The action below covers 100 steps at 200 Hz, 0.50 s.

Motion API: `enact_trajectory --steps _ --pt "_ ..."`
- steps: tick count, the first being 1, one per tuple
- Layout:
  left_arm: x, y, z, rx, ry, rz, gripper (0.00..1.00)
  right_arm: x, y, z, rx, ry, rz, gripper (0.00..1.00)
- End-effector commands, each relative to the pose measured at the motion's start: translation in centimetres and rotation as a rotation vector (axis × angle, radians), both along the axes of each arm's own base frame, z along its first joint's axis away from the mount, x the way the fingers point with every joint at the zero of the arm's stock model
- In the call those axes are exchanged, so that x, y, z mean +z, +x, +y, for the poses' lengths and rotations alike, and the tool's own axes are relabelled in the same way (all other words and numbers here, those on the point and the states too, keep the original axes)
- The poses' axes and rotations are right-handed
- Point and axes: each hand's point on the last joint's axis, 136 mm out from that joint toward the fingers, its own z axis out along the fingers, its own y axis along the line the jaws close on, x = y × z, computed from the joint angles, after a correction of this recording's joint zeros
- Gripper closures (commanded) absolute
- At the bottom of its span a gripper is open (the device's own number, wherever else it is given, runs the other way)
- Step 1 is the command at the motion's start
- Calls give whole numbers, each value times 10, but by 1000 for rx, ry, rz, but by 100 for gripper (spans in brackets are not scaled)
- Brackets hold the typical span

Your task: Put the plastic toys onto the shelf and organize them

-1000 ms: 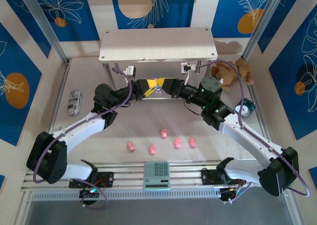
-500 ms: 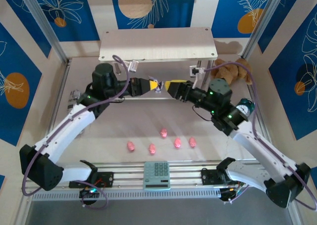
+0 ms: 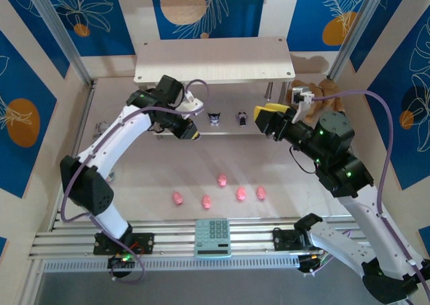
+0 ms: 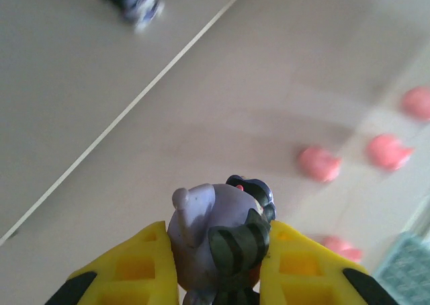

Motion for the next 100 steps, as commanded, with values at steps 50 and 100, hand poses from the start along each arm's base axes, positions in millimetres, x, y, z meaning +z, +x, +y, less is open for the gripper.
enact_trajectory --steps 50,100 --pt "-33 47 30 -9 273 -179 83 -5 8 -12 -49 -27 3 46" --pt "-59 72 25 -40 277 -346 83 -11 13 -17 -69 -17 25 45"
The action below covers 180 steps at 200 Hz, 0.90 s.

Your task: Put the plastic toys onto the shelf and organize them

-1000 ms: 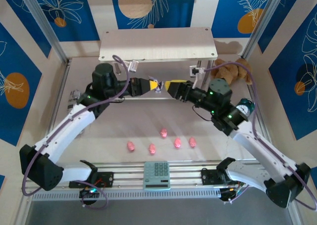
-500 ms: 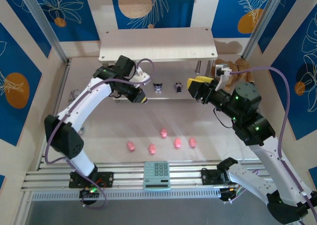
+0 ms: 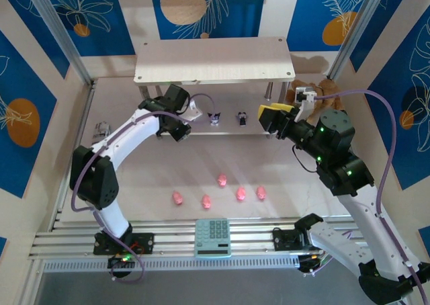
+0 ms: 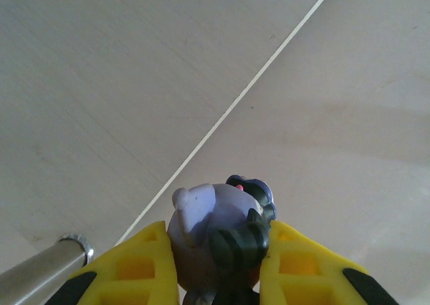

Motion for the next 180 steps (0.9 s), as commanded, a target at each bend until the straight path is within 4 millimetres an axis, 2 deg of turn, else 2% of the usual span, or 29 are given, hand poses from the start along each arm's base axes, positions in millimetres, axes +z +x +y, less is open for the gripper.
enact_trajectory --steps 1,64,103,153,180 --pt "1 25 -6 -45 10 -148 83 -5 3 -1 -7 0 7 45" --pt "-2 49 -8 -106 32 -196 82 -13 12 -1 -20 7 33 45" --pt "-12 59 -5 -149 83 -186 80 -18 19 1 -18 6 53 45" --pt "-12 77 5 -154 127 -221 79 -24 26 2 -20 9 69 45" --pt "-12 81 3 -168 126 -222 78 -28 29 2 -22 12 80 45"
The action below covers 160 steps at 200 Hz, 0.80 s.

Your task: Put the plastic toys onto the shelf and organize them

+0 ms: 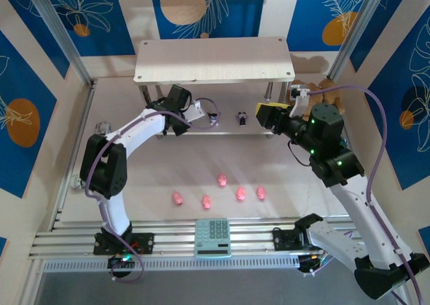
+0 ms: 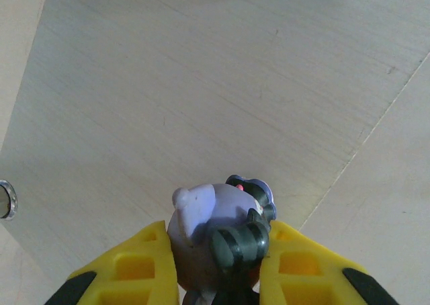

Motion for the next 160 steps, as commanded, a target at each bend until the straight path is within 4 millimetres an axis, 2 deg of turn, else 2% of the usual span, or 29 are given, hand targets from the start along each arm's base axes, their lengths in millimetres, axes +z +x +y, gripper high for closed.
enact_trajectory --steps 1,160 --pt "13 19 2 -13 3 -52 78 -1 2 2 10 18 -1 45" --pt "7 30 10 -19 -61 3 72 -9 8 1 4 27 26 45"
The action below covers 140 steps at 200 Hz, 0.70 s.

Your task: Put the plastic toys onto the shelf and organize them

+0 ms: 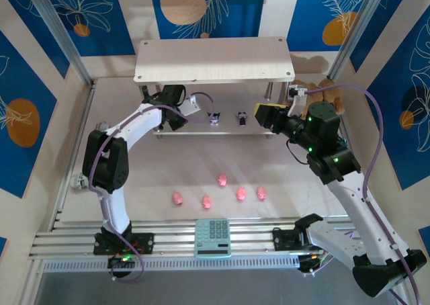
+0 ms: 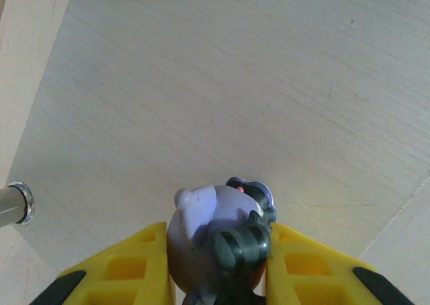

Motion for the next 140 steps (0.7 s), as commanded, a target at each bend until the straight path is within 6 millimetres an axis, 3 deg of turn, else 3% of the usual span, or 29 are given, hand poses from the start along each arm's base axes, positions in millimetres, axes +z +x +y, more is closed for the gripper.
enact_trajectory --steps 1,140 --pt "9 6 -5 -28 -35 -5 72 3 2 1 2 18 -12 45" --pt "1 2 -7 -54 -50 35 67 -3 3 -1 -8 26 4 45"
